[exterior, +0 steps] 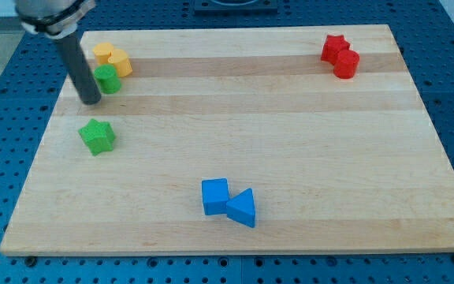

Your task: Push the green star below to the green circle

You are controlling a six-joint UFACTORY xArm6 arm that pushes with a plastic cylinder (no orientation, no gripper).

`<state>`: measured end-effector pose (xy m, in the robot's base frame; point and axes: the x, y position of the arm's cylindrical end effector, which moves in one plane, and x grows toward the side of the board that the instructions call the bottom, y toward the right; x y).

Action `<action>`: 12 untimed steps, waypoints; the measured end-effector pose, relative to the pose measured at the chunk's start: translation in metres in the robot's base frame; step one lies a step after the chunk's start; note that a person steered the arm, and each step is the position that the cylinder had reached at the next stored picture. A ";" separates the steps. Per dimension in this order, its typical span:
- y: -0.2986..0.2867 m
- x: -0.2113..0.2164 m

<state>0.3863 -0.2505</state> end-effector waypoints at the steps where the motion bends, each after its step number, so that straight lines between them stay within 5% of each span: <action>1: -0.031 0.050; 3: -0.027 0.183; 5: 0.064 0.208; 10: 0.024 0.010; 12: -0.004 0.049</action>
<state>0.4351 -0.2540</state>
